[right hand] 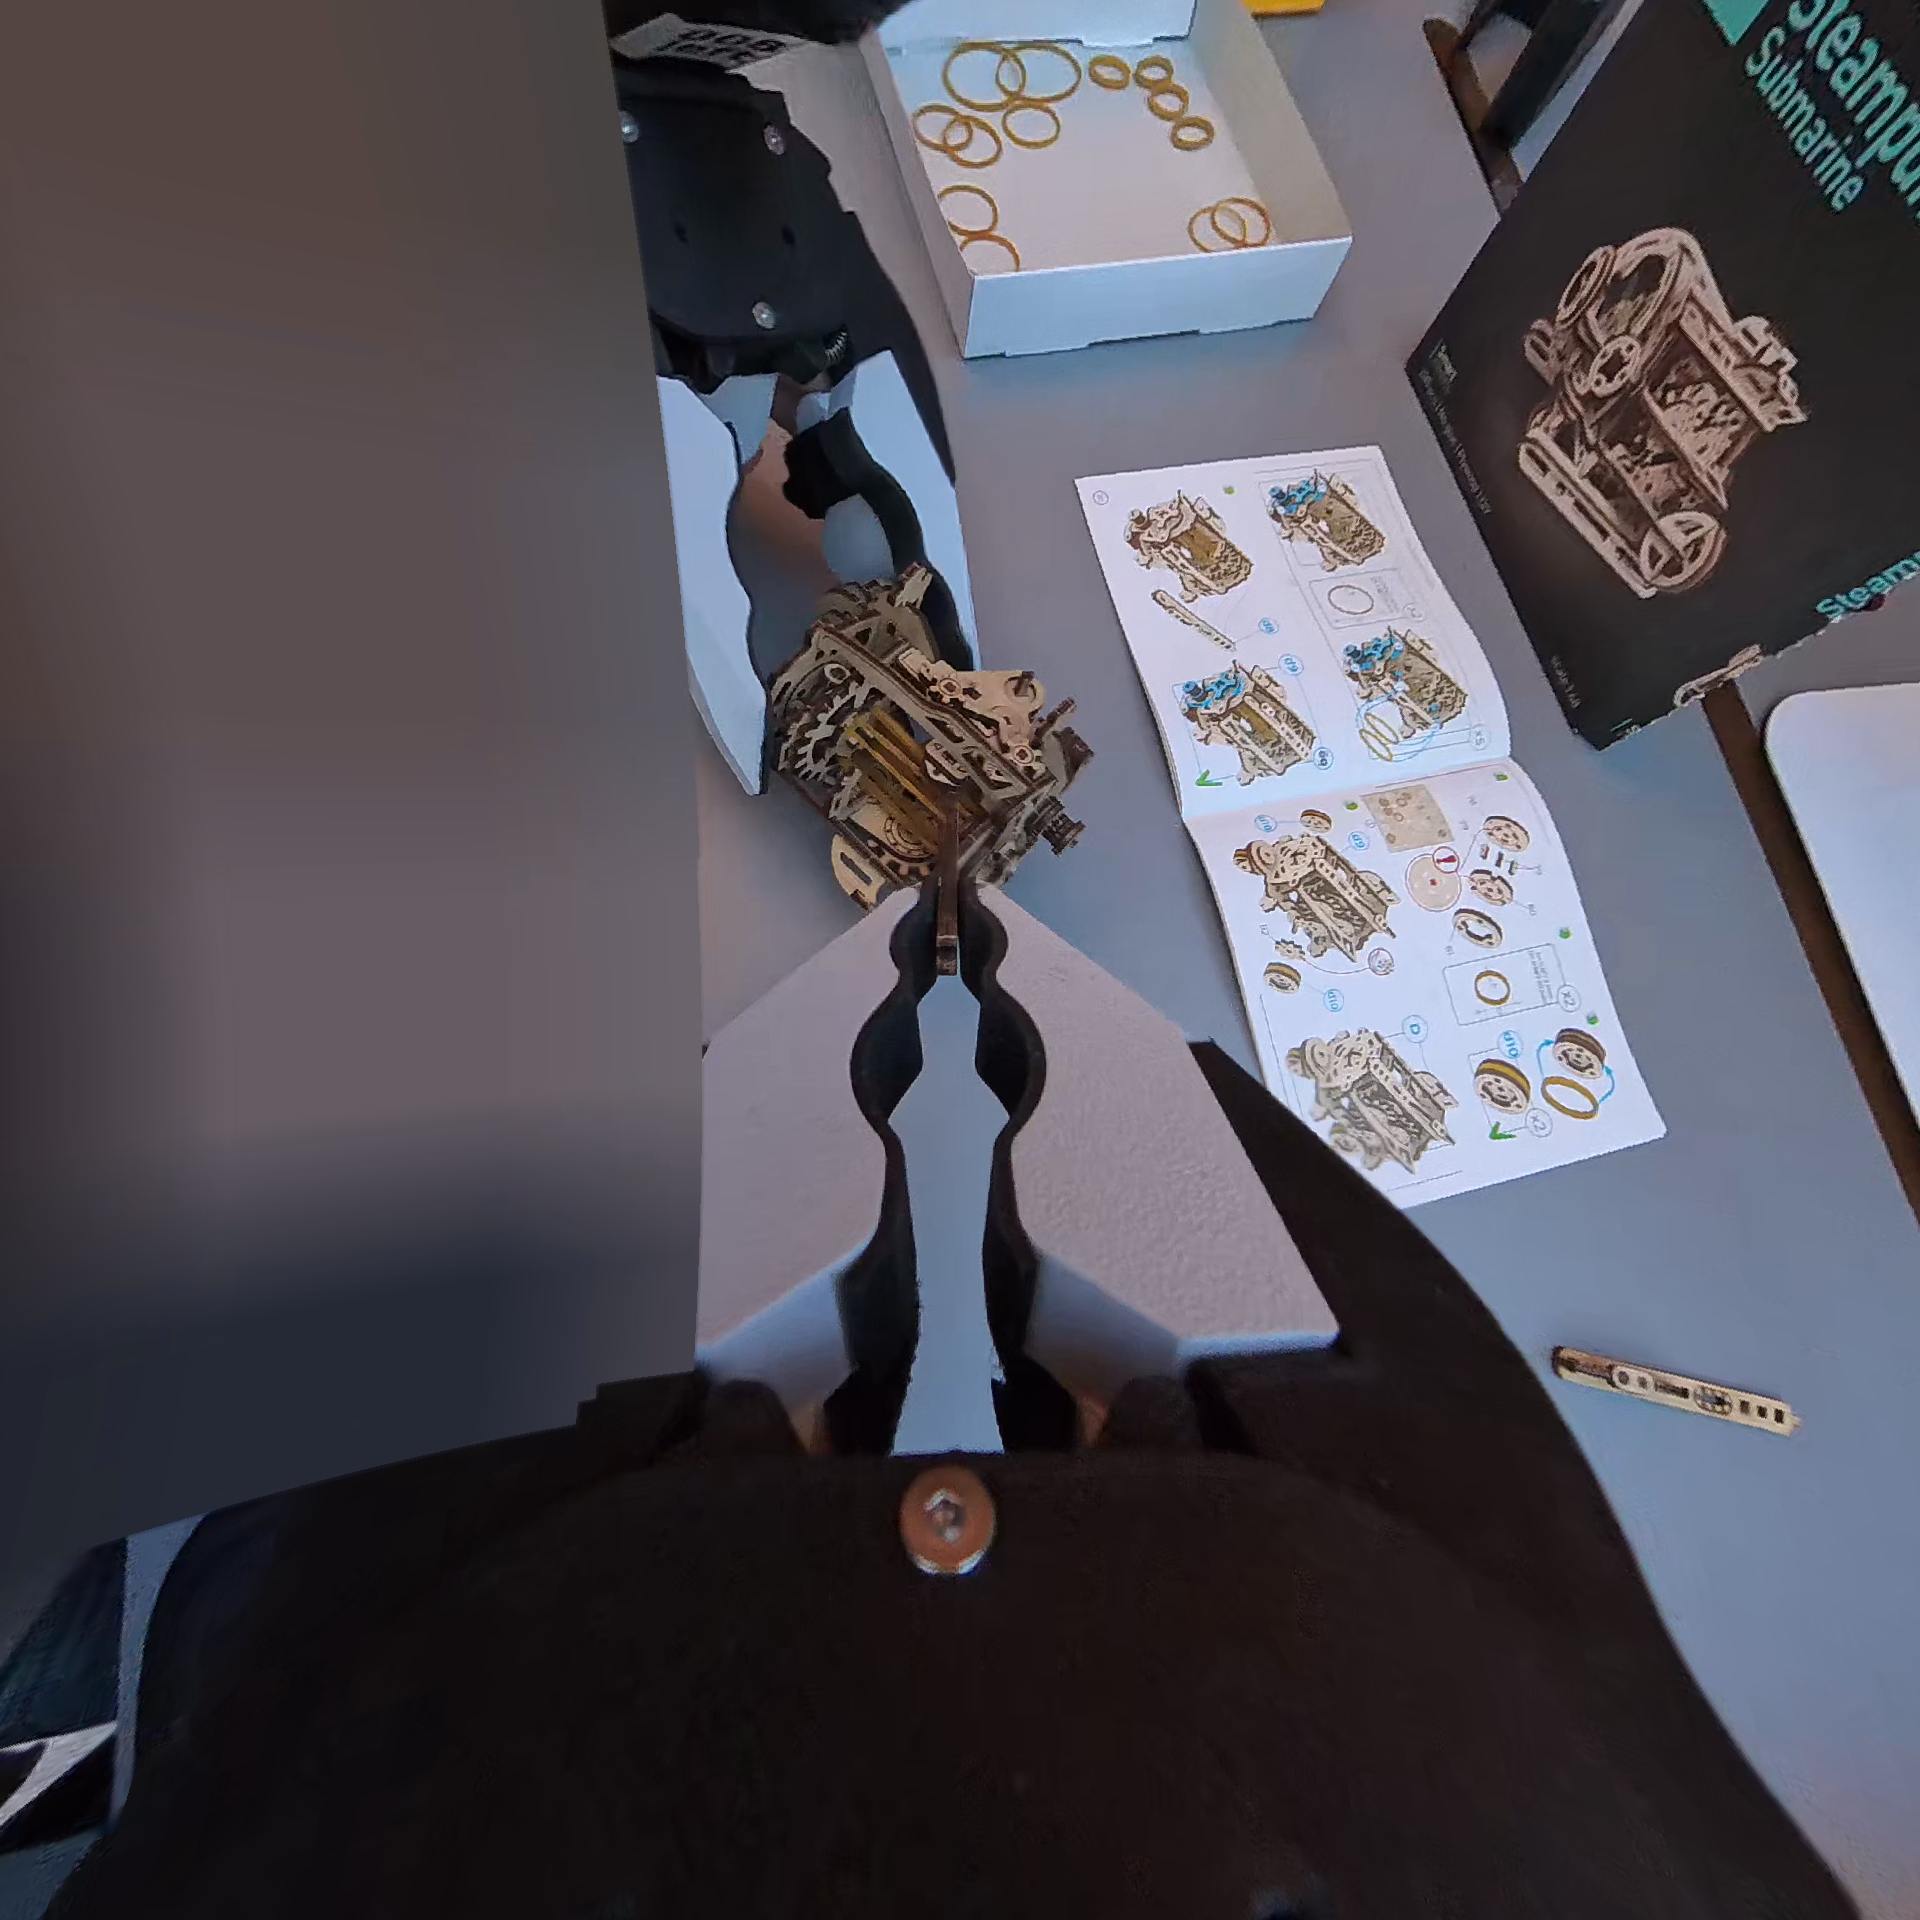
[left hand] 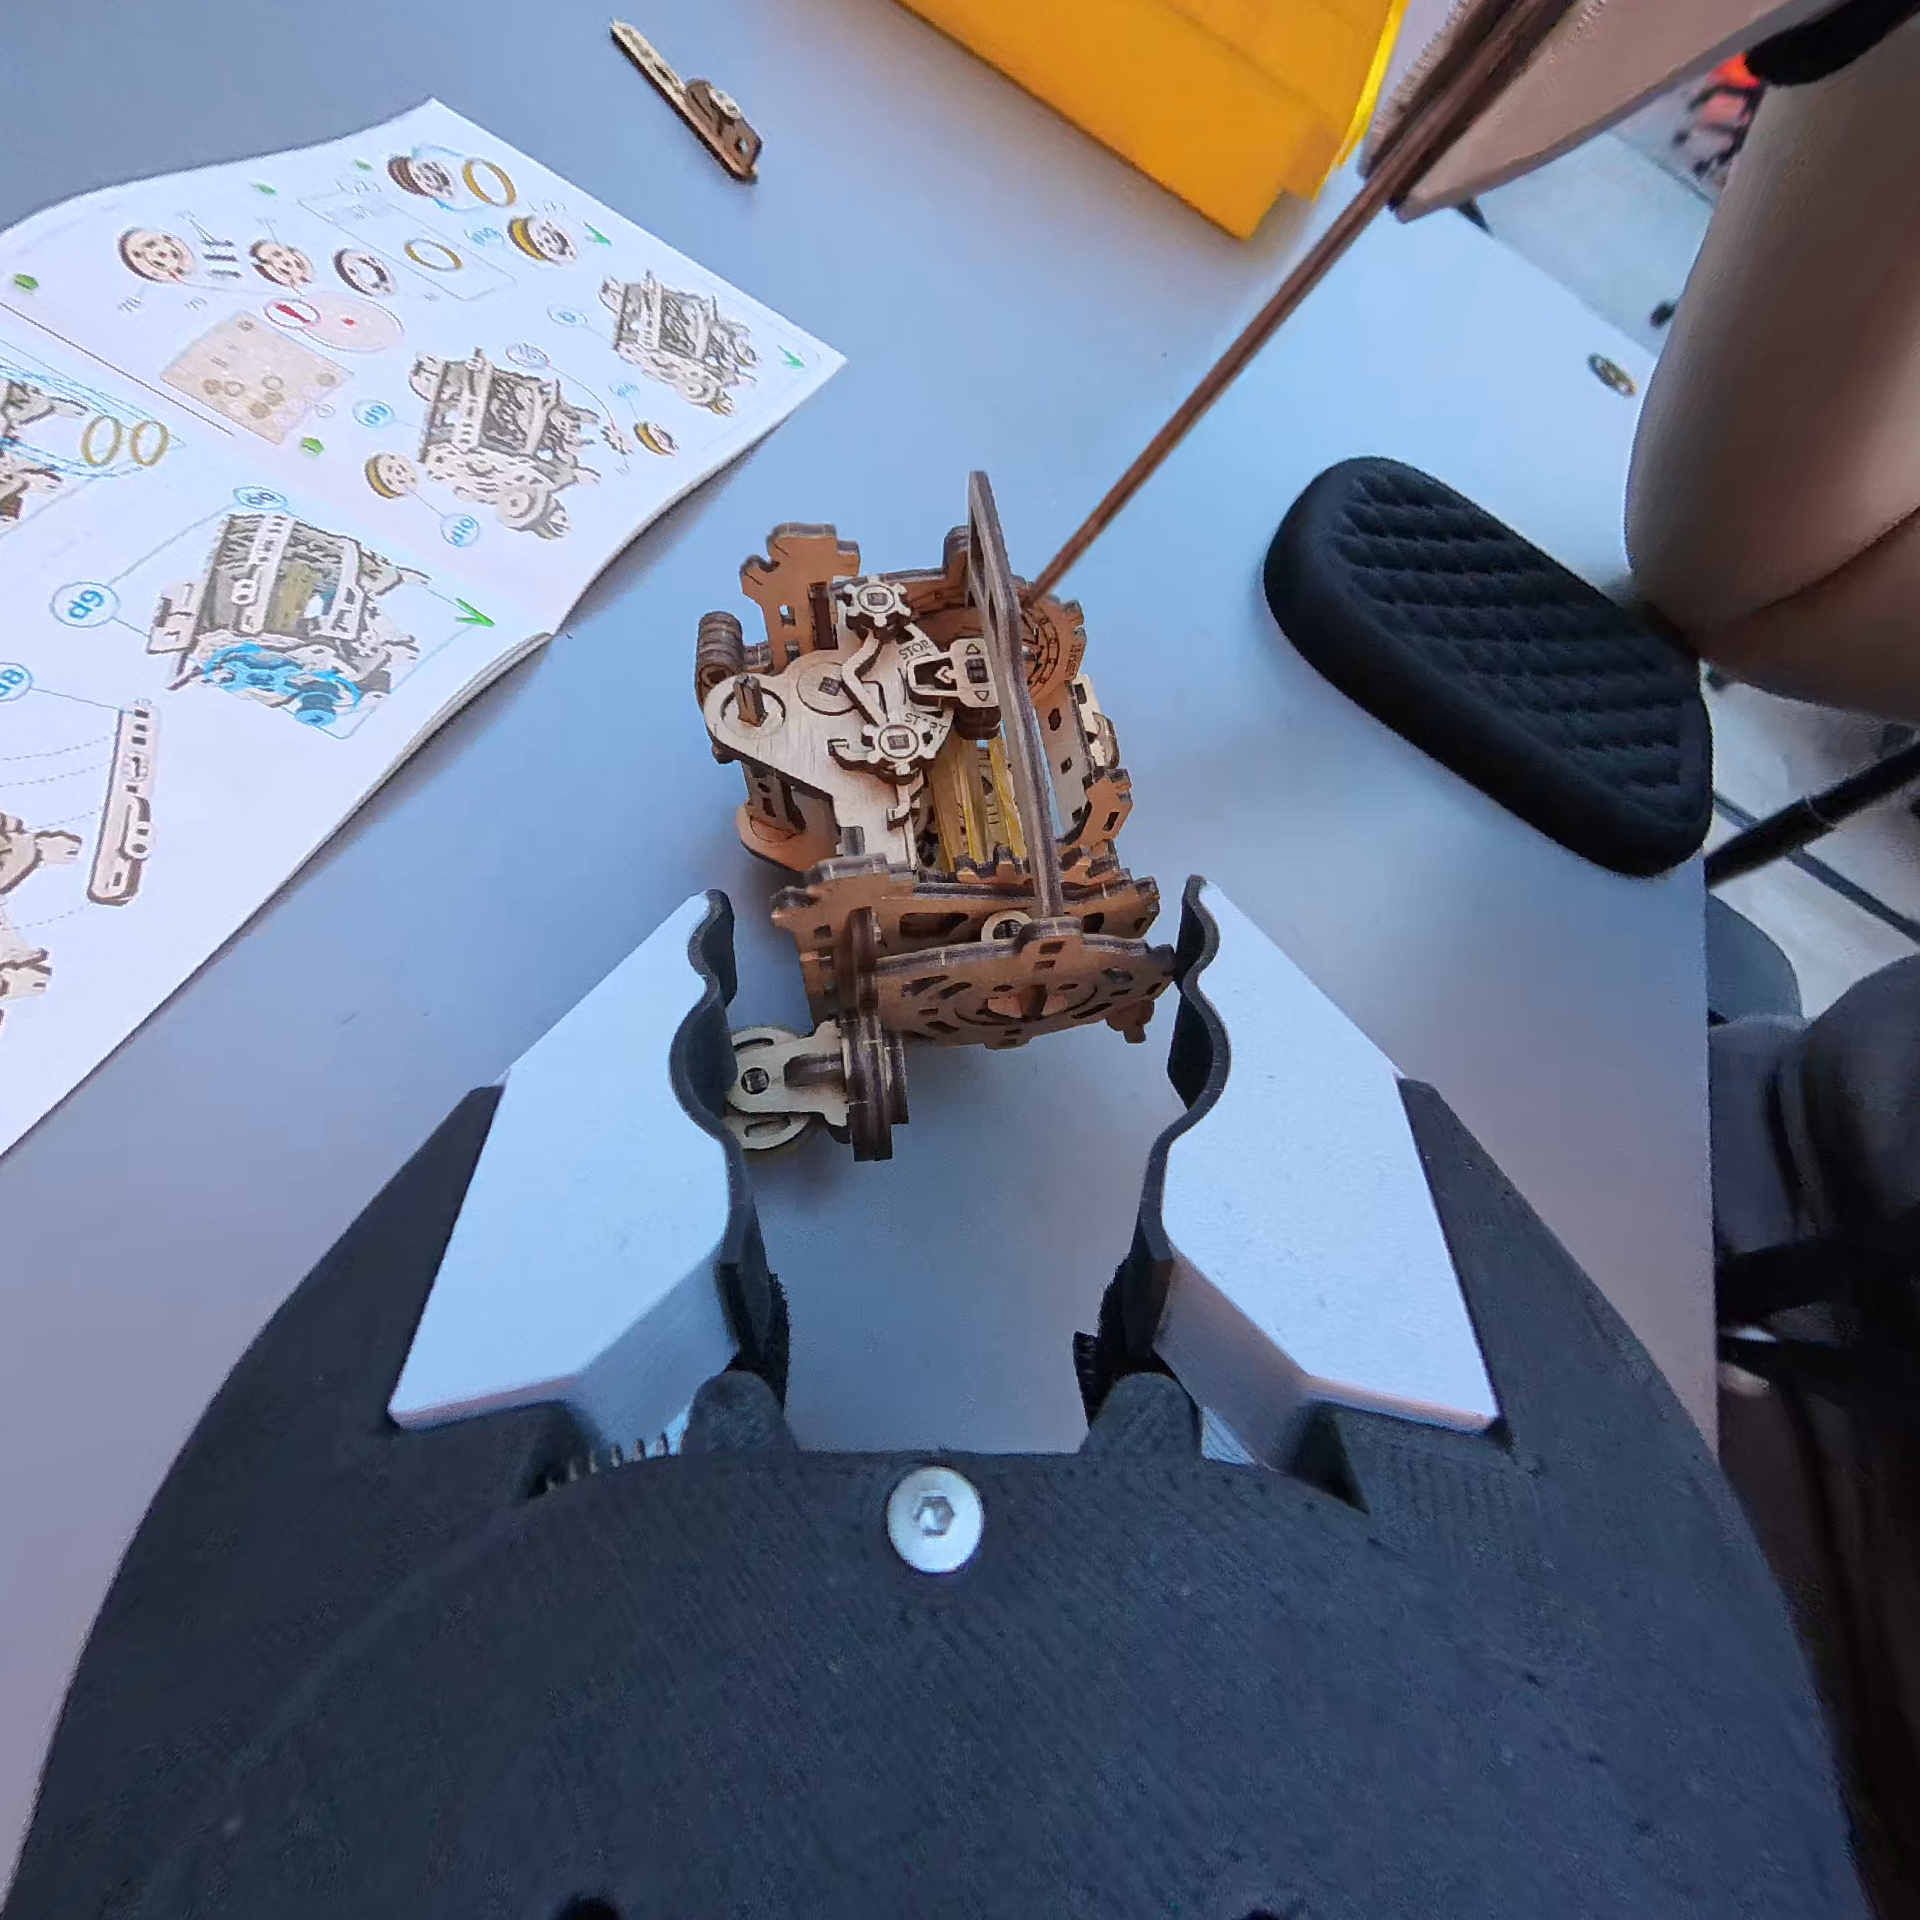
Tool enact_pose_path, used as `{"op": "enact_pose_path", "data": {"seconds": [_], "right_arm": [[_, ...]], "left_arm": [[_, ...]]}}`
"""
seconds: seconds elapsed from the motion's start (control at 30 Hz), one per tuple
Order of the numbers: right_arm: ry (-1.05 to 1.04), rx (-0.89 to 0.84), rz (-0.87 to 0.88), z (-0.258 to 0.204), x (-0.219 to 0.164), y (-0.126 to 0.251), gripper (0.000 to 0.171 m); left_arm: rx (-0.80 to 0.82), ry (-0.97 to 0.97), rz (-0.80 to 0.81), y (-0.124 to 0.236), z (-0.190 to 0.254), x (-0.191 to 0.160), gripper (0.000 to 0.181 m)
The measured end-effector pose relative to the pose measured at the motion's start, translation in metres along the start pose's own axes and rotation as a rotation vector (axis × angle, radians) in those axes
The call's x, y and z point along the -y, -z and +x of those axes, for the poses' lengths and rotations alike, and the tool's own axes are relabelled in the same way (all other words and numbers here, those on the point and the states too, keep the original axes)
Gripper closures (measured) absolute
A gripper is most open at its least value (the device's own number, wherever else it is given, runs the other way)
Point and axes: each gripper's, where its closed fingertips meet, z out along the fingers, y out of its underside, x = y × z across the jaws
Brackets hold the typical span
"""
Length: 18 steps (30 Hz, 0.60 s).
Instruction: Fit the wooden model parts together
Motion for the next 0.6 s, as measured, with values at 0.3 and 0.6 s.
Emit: {"op": "enact_pose_path", "data": {"seconds": [0.3,0.6], "right_arm": [[-0.007,-0.017,-0.075,0.002,0.002,-0.009,0.169],[-0.039,-0.039,-0.092,0.003,-0.001,-0.019,0.169]], "left_arm": [[0.140,-0.145,0.023,0.006,-0.008,0.002,0.097],[0.201,-0.221,0.007,0.003,-0.009,-0.001,0.097]]}}
